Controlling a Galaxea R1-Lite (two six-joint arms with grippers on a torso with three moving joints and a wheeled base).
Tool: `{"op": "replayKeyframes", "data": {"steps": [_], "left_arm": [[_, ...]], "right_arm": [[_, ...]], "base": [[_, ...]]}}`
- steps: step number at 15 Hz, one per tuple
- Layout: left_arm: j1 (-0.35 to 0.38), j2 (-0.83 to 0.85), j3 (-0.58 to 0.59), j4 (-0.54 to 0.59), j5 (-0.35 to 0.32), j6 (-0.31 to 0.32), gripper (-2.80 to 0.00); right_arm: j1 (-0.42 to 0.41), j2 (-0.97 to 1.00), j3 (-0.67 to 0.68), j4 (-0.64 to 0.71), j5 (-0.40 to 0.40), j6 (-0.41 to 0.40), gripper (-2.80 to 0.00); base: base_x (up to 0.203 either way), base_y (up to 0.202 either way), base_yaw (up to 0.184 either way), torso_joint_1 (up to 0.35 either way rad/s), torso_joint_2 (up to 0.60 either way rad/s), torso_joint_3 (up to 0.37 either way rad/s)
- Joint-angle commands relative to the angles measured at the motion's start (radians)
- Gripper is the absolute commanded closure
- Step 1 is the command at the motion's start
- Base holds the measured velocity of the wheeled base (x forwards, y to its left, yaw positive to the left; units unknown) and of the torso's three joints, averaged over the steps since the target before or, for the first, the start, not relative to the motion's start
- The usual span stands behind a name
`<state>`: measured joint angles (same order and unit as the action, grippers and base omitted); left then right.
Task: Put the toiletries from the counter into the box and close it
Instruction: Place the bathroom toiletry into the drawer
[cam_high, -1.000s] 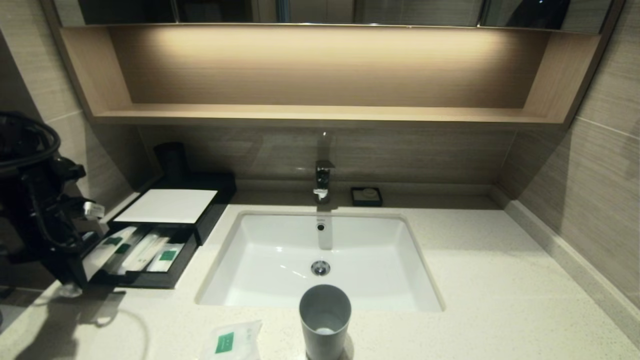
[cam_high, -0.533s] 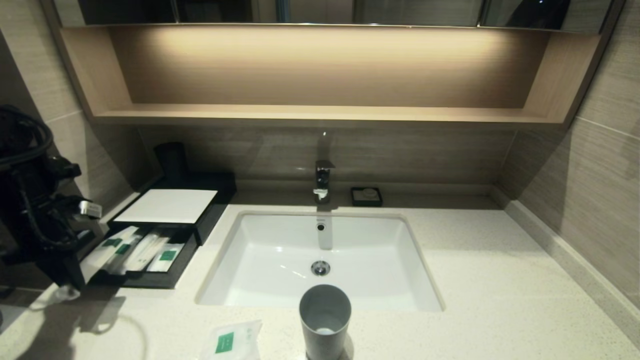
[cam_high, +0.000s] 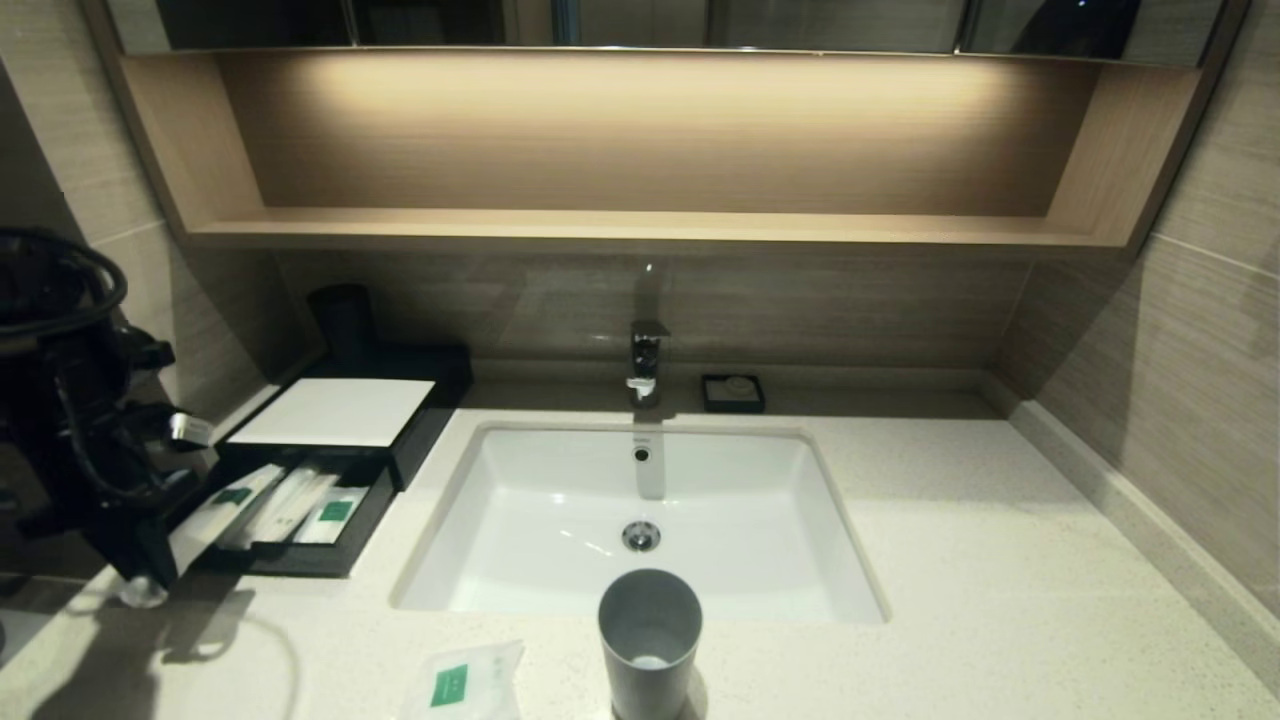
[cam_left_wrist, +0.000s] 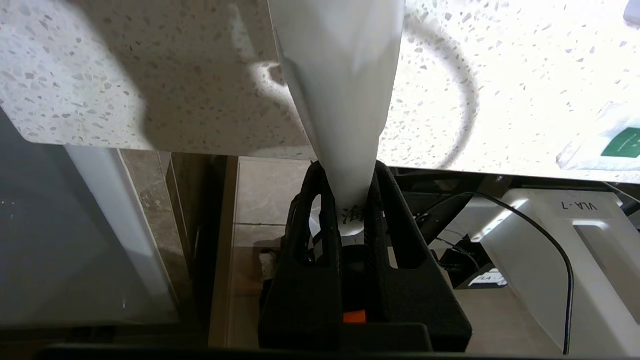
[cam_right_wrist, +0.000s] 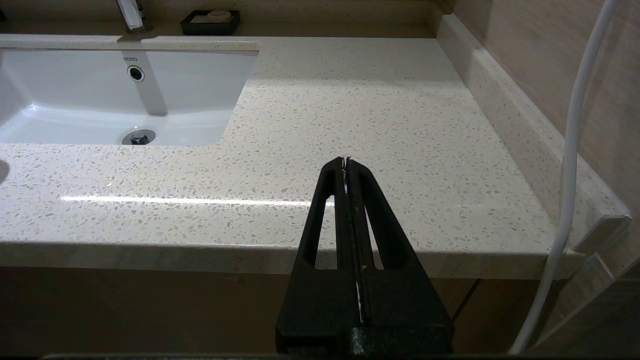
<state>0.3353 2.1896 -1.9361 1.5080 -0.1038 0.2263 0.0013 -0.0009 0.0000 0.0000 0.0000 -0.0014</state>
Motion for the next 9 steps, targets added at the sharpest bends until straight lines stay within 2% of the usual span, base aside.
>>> {"op": "replayKeyframes", "data": {"steps": [1,6,9], "left_arm": [[-0.009,0.027,0.000,-0.011,-0.002,-0.005,0.00],[-0.027,0.039,0.000,-0.079,-0.002,-0.056,0.00],[-0.036,0.036,0.000,-0.099,-0.004,-0.064,0.00]], "right_arm": [[0.000,0.001,0.002,0.000,0.000,0.000,0.00],[0.000,0.001,0.002,0.000,0.000,0.000,0.00],[0.000,0.001,0.002,0.000,0.000,0.000,0.00]], "base": [[0.000,0.000,0.000,0.000,0.00,0.000],[0.000,0.000,0.000,0.000,0.00,0.000],[0.000,0.000,0.000,0.000,0.00,0.000]]}}
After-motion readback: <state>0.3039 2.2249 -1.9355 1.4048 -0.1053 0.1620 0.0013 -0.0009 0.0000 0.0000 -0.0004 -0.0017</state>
